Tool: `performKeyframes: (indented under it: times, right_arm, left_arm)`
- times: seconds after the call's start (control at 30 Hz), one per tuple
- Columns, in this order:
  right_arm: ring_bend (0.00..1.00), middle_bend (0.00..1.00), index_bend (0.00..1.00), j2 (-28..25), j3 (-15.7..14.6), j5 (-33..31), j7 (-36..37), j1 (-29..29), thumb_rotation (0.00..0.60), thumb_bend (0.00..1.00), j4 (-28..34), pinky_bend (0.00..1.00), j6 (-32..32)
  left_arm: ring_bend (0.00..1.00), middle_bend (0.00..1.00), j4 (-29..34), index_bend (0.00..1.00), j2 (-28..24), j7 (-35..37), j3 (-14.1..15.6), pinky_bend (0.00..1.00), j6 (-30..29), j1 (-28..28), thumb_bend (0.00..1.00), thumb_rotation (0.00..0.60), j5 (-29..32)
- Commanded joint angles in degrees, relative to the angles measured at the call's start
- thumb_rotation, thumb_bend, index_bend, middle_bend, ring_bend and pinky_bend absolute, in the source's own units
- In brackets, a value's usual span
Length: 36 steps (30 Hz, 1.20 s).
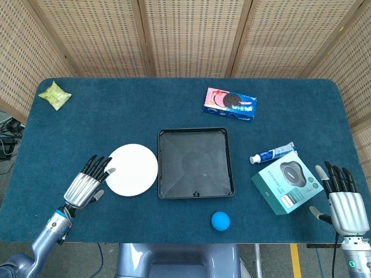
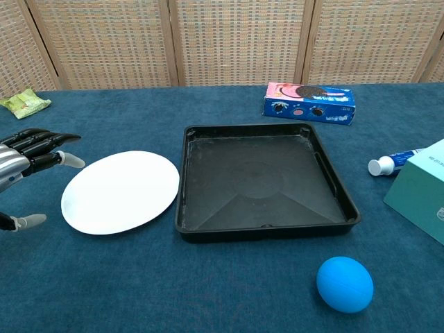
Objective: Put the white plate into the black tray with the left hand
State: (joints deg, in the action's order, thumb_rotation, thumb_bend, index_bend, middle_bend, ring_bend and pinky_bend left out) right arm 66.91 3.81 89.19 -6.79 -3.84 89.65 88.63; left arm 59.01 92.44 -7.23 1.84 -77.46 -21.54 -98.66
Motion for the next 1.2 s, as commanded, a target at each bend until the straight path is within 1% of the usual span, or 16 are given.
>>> performKeyframes:
  times: [0.03,0.2,0.63,0.87,1.0,1.2]
  right_arm:
    - [0.00,0.00,0.06,0.0,0.0,0.1,0.0,0.0,0.600,0.17,0.0,0.00,0.0]
    - [0.00,0.00,0.06,0.0,0.1,-0.1,0.1,0.0,0.600,0.17,-0.1,0.00,0.1]
    - [0.00,0.00,0.06,0.1,0.1,0.1,0.5,0.1,0.600,0.17,-0.2,0.00,0.4]
    - [0.00,0.00,0.06,0.1,0.3,0.1,1.0,0.2,0.600,0.17,-0.4,0.00,0.8]
    - [0.00,0.00,0.06,0.1,0.4,0.2,1.2,0.2,0.600,0.17,-0.4,0.00,1.0]
    - [0.00,0.00,0.06,0.2,0.4,0.3,1.2,0.3,0.600,0.17,-0.5,0.00,1.1]
  left_arm:
    - [0.00,0.00,-0.9,0.20,0.7,0.2,0.4,0.00,0.1,-0.2,0.27,0.600,-0.1]
    - [0.00,0.00,-2.3,0.20,1.7,0.4,1.0,0.00,0.6,-0.4,0.27,0.600,0.0]
    - [0.00,0.00,-5.5,0.23,4.3,0.1,1.4,0.00,0.0,-1.0,0.27,0.600,-0.1]
    - [0.00,0.00,-6.6,0.23,5.7,-0.2,1.5,0.00,1.2,-1.7,0.27,0.600,0.4]
    - [0.00,0.00,-7.0,0.25,6.5,-0.3,1.5,0.00,1.7,-2.0,0.27,0.600,0.7]
    - [0.00,0.00,-7.7,0.35,7.2,-0.2,1.4,0.00,1.7,-2.2,0.28,0.600,0.9]
